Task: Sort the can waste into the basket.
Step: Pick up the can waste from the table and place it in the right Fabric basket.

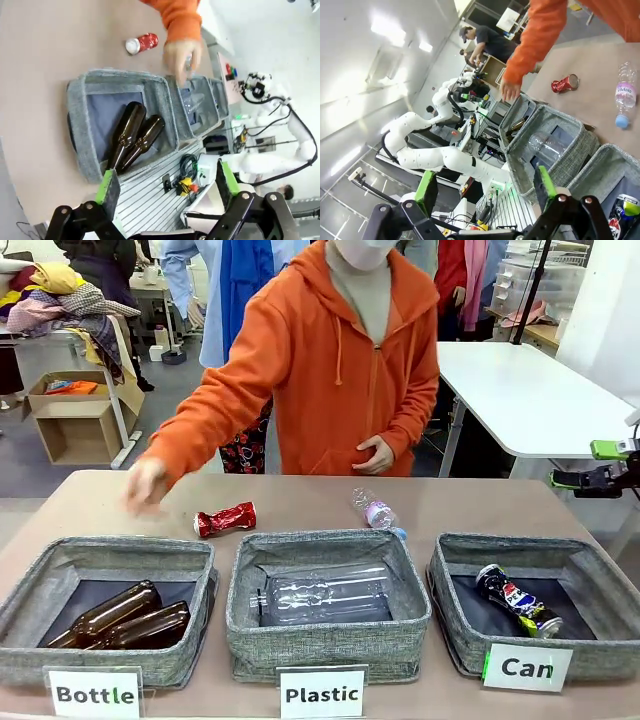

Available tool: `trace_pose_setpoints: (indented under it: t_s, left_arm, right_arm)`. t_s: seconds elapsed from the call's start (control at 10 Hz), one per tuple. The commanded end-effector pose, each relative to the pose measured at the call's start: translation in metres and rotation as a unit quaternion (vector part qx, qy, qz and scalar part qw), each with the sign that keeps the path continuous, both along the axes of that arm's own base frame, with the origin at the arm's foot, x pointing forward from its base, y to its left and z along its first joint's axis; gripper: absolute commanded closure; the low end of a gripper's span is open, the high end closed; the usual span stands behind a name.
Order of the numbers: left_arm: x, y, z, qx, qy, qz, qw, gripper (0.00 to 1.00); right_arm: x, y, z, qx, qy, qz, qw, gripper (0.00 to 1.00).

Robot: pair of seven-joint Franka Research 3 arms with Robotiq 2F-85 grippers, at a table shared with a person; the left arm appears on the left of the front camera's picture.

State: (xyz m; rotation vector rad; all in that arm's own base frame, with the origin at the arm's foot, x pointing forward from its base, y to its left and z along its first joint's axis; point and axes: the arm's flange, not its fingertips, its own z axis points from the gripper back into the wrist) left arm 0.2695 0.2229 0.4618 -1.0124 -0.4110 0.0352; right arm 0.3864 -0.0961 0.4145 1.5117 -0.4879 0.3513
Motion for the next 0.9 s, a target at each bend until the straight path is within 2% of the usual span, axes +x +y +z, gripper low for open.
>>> trace_pose_setpoints:
  t_s: [0.0,0.3,0.6,0.7,0.8]
  left_arm:
    - [-0.019,-0.002,-0.005,-0.010,-0.010,0.012,1.000,0.00]
    - [-0.007,-0.021,0.009,0.020,-0.011,-0.003,1.000,0.00]
    - [0.051,-0.114,0.065,0.138,-0.042,-0.056,0.988,0.00]
    - [0.075,-0.153,0.077,0.184,-0.054,-0.091,0.977,0.00]
    - [0.096,-0.196,0.084,0.213,-0.068,-0.163,0.961,0.00]
  right_arm:
    - [-0.004,0.001,0.002,0.003,-0.006,0.002,1.000,0.00]
    - [-0.004,0.001,0.002,0.003,-0.006,0.002,1.000,0.00]
    - [-0.004,0.001,0.002,0.003,-0.006,0.002,1.000,0.00]
    - [-0.004,0.001,0.002,0.003,-0.006,0.002,1.000,0.00]
    - [-0.004,0.001,0.002,0.003,-0.006,0.002,1.000,0.00]
